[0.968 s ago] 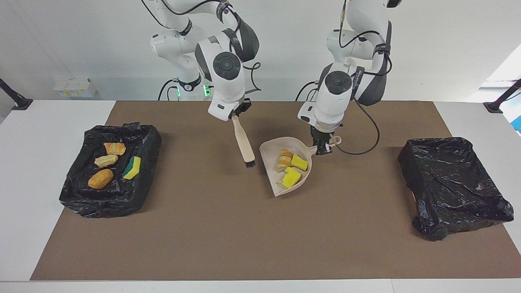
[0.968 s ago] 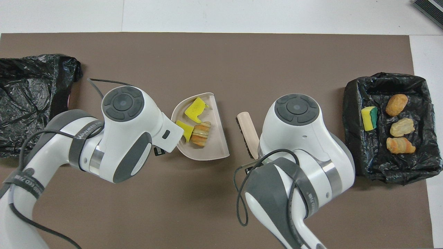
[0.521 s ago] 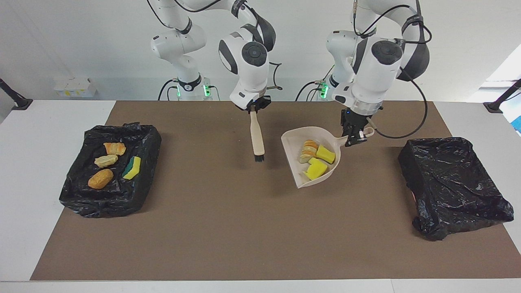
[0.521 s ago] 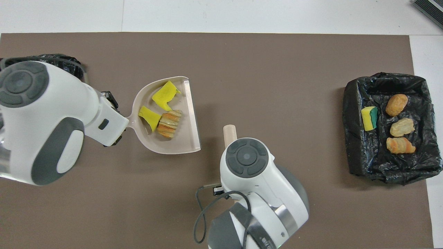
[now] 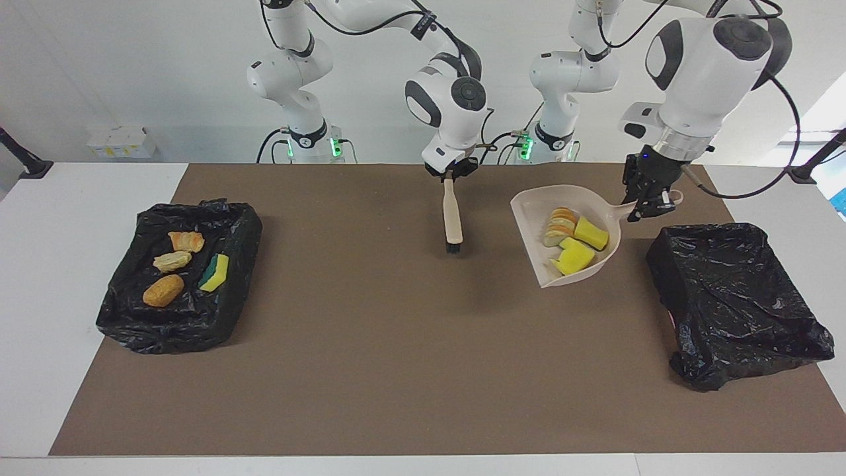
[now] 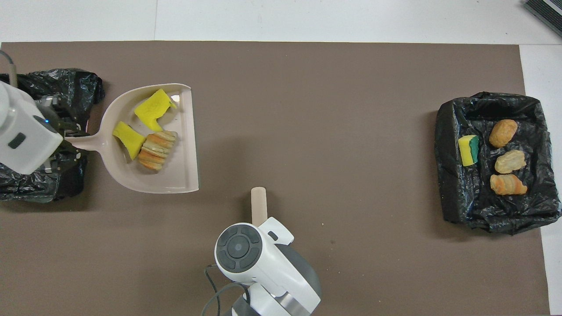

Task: Sweep and dump trash in bin
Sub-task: 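Carry the loaded dustpan to the bin nearest the left gripper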

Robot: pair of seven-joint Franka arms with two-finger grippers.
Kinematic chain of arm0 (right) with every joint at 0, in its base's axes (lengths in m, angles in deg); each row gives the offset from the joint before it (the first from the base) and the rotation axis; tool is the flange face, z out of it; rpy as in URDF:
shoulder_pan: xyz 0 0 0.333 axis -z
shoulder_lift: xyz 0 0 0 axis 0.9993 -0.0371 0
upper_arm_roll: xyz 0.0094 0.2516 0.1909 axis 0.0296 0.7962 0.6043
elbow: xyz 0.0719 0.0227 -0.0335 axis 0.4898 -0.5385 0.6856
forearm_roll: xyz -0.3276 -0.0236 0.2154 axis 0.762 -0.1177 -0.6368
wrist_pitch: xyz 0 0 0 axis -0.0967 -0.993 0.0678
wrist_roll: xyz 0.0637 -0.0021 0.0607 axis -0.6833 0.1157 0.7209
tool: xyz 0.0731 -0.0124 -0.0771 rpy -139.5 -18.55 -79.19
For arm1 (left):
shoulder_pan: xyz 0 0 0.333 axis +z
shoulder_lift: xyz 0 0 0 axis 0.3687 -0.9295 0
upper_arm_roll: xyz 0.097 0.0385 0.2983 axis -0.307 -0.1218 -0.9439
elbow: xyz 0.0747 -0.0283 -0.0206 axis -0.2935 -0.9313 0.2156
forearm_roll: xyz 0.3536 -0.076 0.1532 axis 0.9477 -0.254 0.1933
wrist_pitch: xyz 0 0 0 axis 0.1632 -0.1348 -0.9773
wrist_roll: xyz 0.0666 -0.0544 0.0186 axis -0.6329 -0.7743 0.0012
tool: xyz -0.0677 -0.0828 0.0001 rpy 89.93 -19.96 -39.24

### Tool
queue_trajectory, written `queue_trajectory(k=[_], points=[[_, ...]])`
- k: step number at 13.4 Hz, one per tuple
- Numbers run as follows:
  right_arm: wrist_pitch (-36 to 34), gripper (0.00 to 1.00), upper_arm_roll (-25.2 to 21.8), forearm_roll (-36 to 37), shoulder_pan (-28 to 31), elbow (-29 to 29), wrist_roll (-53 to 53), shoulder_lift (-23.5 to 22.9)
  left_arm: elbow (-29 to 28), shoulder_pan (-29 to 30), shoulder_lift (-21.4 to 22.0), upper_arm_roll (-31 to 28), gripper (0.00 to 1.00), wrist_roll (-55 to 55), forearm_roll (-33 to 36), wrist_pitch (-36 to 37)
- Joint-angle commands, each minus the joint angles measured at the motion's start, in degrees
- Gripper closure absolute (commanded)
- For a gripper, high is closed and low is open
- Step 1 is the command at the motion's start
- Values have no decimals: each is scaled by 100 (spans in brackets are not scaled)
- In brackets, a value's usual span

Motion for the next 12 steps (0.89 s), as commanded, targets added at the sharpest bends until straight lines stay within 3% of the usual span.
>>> queue_trajectory(k=[1,2,3,4,5,9,12], points=[[210,100,-21,-182,-87,-140,-74,9,375,410,-37,38,100,362,-125,274],[237,100,-21,-191,-78,-141,-65,0,454,576,-45,29,100,432,-169,344],[281,91,-21,-191,-78,-132,-65,0,559,787,-80,29,100,546,-204,362],[281,56,-21,-191,-78,-123,-65,-9,630,954,-98,29,100,634,-266,405],[203,1,-21,-182,-69,-45,-56,-26,648,1182,-116,29,100,670,-336,432],[-507,0,-56,-121,97,569,-48,0,1025,1798,-413,29,100,1486,-319,344],[-1210,0,-56,-129,597,1018,223,263,1210,2176,-686,29,100,2136,-214,161]])
